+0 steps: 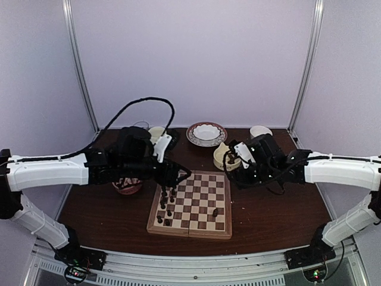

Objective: Set up the chess pieces on the board
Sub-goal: Place the knight on the chessboard, then pick up the knight from the chessboard.

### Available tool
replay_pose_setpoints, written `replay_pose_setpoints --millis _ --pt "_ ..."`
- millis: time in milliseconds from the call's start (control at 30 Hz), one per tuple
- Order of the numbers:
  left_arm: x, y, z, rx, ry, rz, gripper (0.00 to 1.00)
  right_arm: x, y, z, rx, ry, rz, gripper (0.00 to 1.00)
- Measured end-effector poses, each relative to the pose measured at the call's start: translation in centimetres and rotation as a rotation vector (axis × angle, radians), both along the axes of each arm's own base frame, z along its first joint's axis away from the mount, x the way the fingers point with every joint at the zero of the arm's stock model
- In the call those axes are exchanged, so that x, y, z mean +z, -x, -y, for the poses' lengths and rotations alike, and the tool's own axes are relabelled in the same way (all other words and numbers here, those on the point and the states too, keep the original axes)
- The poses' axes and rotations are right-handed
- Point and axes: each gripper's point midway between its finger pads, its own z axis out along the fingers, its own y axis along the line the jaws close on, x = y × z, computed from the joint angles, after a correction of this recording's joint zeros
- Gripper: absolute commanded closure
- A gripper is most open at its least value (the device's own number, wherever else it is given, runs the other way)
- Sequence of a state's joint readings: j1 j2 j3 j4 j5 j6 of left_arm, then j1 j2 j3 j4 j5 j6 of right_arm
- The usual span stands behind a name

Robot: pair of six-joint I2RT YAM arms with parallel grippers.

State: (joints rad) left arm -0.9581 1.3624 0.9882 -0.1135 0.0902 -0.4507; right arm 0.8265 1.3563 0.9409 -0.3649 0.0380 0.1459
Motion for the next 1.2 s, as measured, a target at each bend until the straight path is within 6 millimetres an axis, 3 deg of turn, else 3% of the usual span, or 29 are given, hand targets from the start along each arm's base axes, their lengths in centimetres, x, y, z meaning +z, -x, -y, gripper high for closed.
replay_pose_setpoints --millis 133,300,500,633,733,1067,1200 --pt "-1.6 3.3 4.9 -0.145 -0.128 0.036 0.36 -0.3 -1.6 2.2 -0.146 -0.042 0.087 0.37" --pt "-4.4 6.1 8.6 -0.272 -0.241 0.03 0.37 0.4 -3.0 3.8 -0.269 -0.1 0.167 0.37" --pt "-8.5 6.0 9.4 -0.303 -0.364 -0.013 0.47 2.3 -3.1 5.9 -0.365 -0.178 0.261 0.37" --pt "-10.2 6.3 10.4 -0.325 -0.427 -0.022 0.5 3.9 -2.9 7.1 -0.405 -0.229 0.317 0.37" --pt "-11.1 6.7 11.3 -0.342 -0.455 -0.021 0.58 4.7 -2.7 7.7 -0.427 -0.26 0.344 0.37" --pt "-13.6 6.9 11.7 -0.36 -0.542 -0.048 0.59 6.0 -2.4 8.5 -0.446 -0.304 0.382 0.37" --pt "-14.0 6.8 11.6 -0.359 -0.56 -0.055 0.55 6.5 -2.2 8.8 -0.453 -0.317 0.395 0.37"
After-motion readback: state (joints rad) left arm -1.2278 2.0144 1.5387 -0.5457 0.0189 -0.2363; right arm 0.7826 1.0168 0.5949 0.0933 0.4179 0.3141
